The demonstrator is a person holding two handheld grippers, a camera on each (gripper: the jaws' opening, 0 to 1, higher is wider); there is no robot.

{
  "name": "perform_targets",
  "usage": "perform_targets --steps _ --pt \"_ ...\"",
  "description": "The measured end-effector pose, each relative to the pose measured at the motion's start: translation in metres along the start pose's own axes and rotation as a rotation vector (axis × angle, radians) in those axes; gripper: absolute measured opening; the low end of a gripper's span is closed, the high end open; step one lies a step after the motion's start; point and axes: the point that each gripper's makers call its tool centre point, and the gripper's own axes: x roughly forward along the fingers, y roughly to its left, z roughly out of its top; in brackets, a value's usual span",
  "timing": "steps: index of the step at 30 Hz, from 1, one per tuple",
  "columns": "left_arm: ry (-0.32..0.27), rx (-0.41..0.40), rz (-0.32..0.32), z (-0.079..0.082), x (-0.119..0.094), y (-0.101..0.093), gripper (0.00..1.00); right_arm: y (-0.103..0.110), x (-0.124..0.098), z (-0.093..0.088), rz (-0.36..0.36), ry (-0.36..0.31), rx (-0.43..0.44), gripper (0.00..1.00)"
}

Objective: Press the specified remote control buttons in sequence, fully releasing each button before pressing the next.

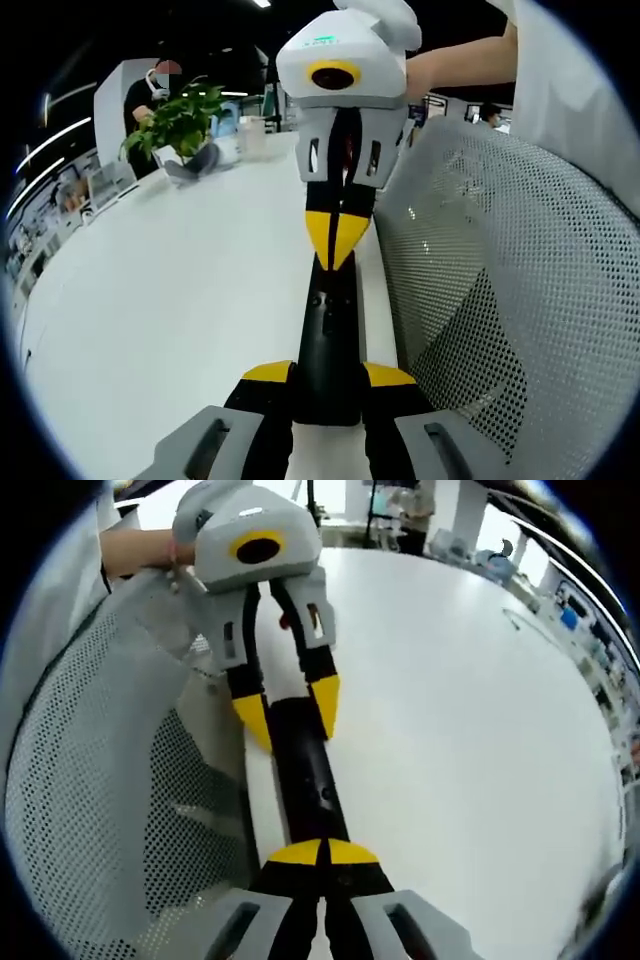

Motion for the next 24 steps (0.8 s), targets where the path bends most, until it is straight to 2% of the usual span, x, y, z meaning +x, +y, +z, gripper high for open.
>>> perform_targets --steps 3,8,12,14,17,20,24 --pt "-0.001 -0.001 0.0 0.0 0.0 0.0 0.25 -0.001 -0.001 0.0 -0.012 -0.055 0.056 0.0" --pt "-0.003 -0.001 -0.001 0.0 0.0 0.0 0.25 0.0 -0.001 0.0 -0.054 -0.108 0.053 0.0" --pt "-0.005 -0.002 -0.002 0.0 0.0 0.0 0.25 0.002 0.0 0.002 -0.102 -0.115 0.009 0.0" --pt "-0.003 -0.002 -0.001 0.0 0.0 0.0 0.25 0.0 0.0 0.003 -0.11 -0.128 0.015 0.0" --pt "-0.003 -0.002 -0.001 0.0 0.0 0.0 0.25 0.0 0.002 0.006 -0.104 -0.145 0.033 0.0" --pt "-0.002 -0.001 -0.001 0.0 0.0 0.0 0.25 0.002 0.004 0.009 -0.092 -0.125 -0.021 0.0" --pt "-0.001 0.001 -0.002 0.0 0.0 0.0 0.25 0.003 0.005 0.011 -0.067 -0.104 -0.048 0.0"
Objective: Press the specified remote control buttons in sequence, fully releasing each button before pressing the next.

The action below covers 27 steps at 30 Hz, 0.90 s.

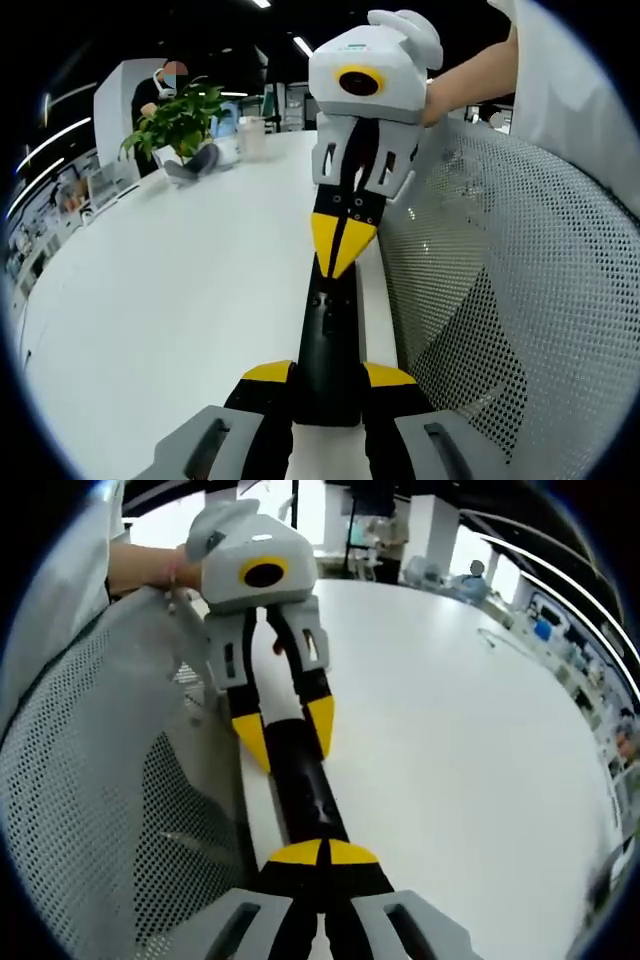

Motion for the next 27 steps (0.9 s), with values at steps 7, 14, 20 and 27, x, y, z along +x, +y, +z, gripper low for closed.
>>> perform_targets --steps 7,14,20,27 --pt "0.003 0.001 0.0 0.0001 0.0003 0.0001 0.25 -0.0002 0.0019 -0.0007 0.06 0.122 -0.042 0.0" --pt "0.003 0.001 0.0 0.0001 0.0004 0.0004 0.25 -0.0013 0.0015 -0.0021 0.034 0.124 -0.008 0.0" --pt "0.004 0.0 0.001 0.0001 0.0004 0.0004 0.25 -0.0026 -0.0004 -0.0006 -0.052 -0.028 0.126 0.0" --pt "0.004 0.001 0.002 0.0001 0.0002 0.0 0.25 -0.0004 0.0014 0.0021 -0.1 0.013 0.032 0.0"
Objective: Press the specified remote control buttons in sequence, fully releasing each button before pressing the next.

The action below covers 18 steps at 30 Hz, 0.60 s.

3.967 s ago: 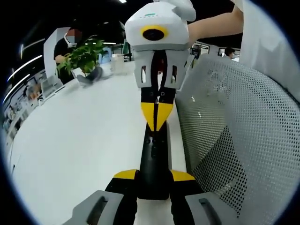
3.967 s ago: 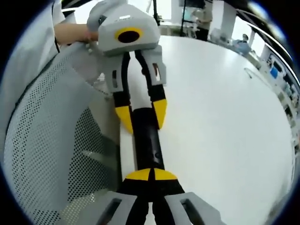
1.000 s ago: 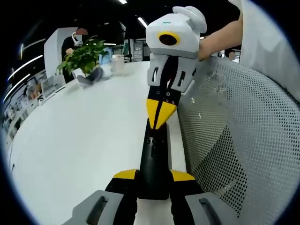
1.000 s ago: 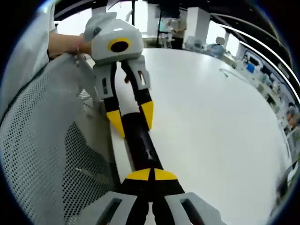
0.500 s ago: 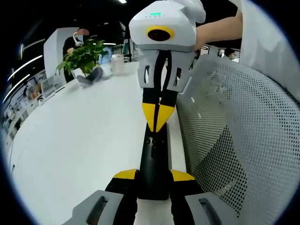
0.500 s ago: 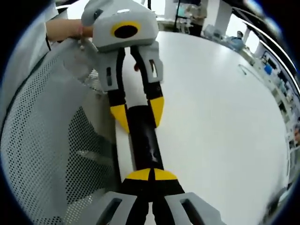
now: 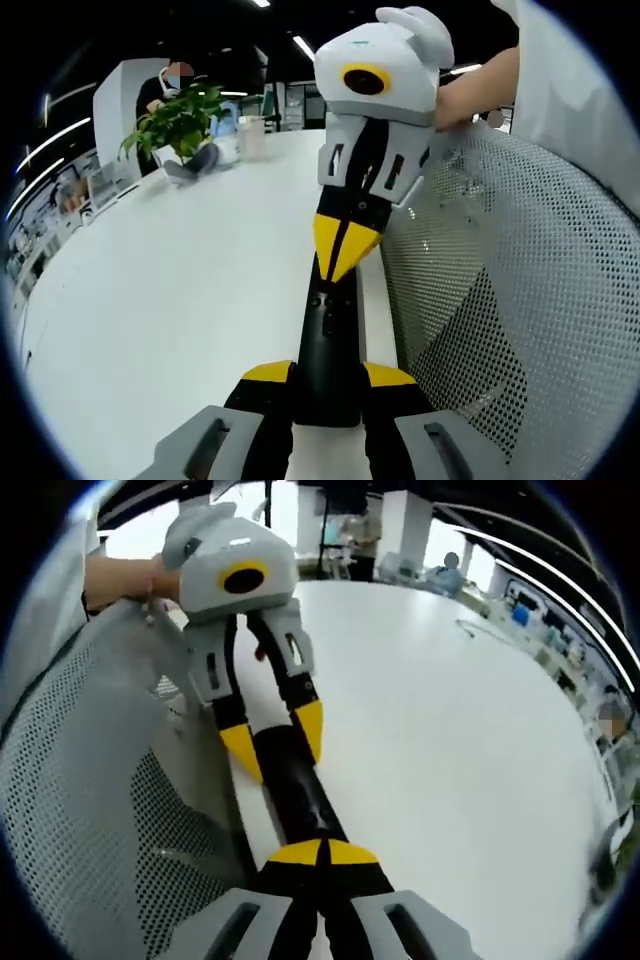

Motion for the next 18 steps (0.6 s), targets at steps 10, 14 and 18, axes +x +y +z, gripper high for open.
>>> perform_targets --steps 10,14,18 --pt "0.005 0.002 0.003 0.0 0.0 0.0 0.25 0.005 0.002 0.01 0.029 -0.032 0.031 0.0" --pt "0.005 0.001 0.003 0.0 0.0 -0.001 0.25 0.006 0.003 0.009 0.016 -0.004 -0.01 0.0" --pt "0.004 0.001 0.003 0.0 -0.001 -0.001 0.25 0.003 0.002 0.006 0.005 0.01 -0.019 0.0"
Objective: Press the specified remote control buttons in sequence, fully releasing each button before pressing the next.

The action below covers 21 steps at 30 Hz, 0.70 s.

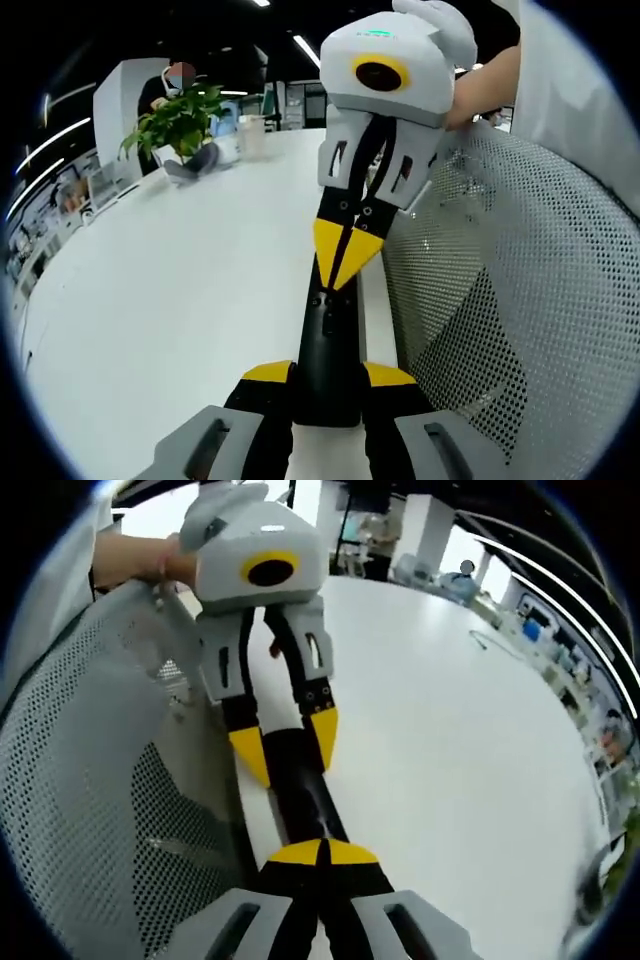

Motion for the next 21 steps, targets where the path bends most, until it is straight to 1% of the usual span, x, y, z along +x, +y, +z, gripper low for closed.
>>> perform_targets --steps 3,4,6,9,14,15,16,20,21 --pt "0.0 0.0 0.0 0.0001 0.0 -0.0001 0.25 0.0006 -0.0008 -0.0018 0.003 0.012 -0.018 0.0" --pt "0.0 0.0 0.0 0.0001 0.0 -0.0002 0.25 0.0008 -0.0005 -0.0016 0.01 0.02 -0.063 0.0" --pt "0.0 0.0 -0.001 0.0 0.0 -0.0002 0.25 0.0006 0.0001 -0.0014 0.022 0.032 -0.057 0.0" --pt "-0.001 0.001 -0.001 0.0002 -0.0001 -0.0004 0.25 -0.0008 0.0009 -0.0014 0.058 0.064 -0.027 0.0" --pt "-0.001 0.001 -0.001 0.0 -0.0003 -0.0006 0.25 0.0002 0.0019 -0.0013 0.073 0.099 -0.035 0.0" --pt "-0.001 0.001 -0.002 -0.0001 -0.0002 -0.0006 0.25 0.0002 0.0017 -0.0021 0.07 0.1 -0.03 0.0" --pt "-0.001 0.001 -0.003 -0.0001 -0.0002 -0.0006 0.25 0.0 0.0016 -0.0024 0.059 0.095 -0.006 0.0" --pt "0.0 -0.002 -0.004 -0.0002 -0.0002 -0.0006 0.25 -0.0009 0.0008 -0.0025 0.013 0.049 0.08 0.0" --pt "0.0 -0.002 -0.003 -0.0003 -0.0002 -0.0006 0.25 -0.0009 0.0007 -0.0026 0.009 0.042 0.081 0.0"
